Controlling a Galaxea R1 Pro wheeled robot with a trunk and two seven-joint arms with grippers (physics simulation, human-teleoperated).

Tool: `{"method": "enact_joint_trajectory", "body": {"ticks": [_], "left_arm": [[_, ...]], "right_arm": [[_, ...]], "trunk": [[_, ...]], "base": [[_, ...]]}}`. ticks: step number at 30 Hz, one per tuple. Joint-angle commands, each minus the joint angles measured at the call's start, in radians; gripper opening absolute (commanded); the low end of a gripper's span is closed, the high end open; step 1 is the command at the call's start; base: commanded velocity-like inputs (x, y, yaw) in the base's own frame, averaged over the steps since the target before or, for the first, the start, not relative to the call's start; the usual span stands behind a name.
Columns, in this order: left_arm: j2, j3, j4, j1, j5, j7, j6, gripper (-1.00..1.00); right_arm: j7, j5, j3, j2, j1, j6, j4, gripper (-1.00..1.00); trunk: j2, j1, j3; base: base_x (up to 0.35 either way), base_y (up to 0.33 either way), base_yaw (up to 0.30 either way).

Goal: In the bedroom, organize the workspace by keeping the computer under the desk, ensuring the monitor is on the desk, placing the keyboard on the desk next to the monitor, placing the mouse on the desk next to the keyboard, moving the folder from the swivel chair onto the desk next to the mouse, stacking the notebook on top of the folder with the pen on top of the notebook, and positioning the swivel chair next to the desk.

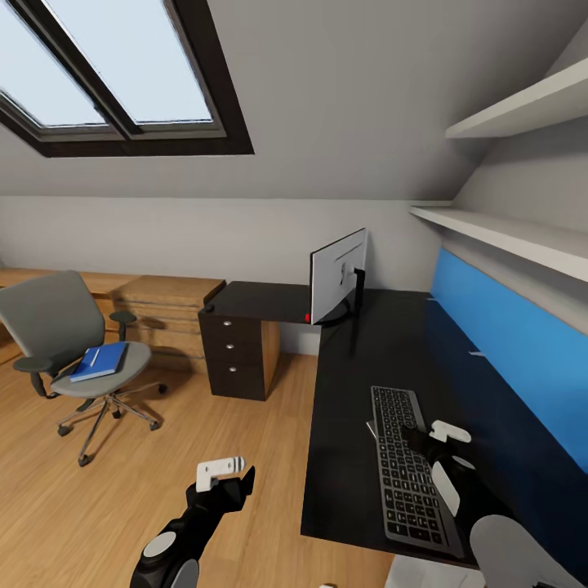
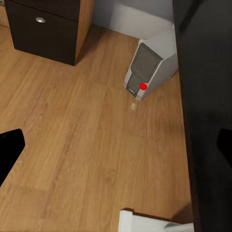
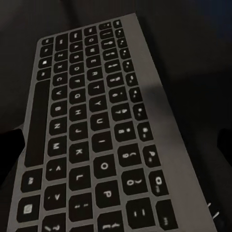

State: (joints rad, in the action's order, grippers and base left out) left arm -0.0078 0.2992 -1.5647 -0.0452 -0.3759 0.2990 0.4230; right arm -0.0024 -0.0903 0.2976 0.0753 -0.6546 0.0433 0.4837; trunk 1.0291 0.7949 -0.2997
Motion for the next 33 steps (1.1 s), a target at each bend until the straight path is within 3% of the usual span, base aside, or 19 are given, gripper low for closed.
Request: {"method": "enact_joint_trajectory", "body": {"ticks": [1,11,18,33], "left_arm": [[0.000,0.001,-0.001,-0.001,-0.011,0.009,0.003,1.00],[-0.002,0.001,-0.009,-0.001,-0.011,0.009,0.002,1.00],[-0.003,0.001,-0.011,-0.001,-0.011,0.011,0.002,1.00],[-0.003,0.001,-0.011,-0.001,-0.011,0.011,0.002,1.00]], "right_arm": [[0.000,-0.009,0.000,0.000,0.000,0.004,0.002,1.00],[-0.023,-0.009,-0.001,0.001,0.000,0.023,-0.002,1.00],[-0.061,-0.010,0.000,0.007,0.000,0.085,-0.003,1.00],[-0.063,-0.009,-0.001,0.009,0.000,0.090,-0.029,1.00]], "trunk": [[0.001,0.000,-0.001],[0.001,0.000,-0.001],[0.050,0.027,-0.023],[0.155,0.084,-0.070]], "base": [[0.011,0.000,0.000],[0.003,0.000,0.000],[0.000,0.000,0.000],[0.000,0.000,0.000]]}}
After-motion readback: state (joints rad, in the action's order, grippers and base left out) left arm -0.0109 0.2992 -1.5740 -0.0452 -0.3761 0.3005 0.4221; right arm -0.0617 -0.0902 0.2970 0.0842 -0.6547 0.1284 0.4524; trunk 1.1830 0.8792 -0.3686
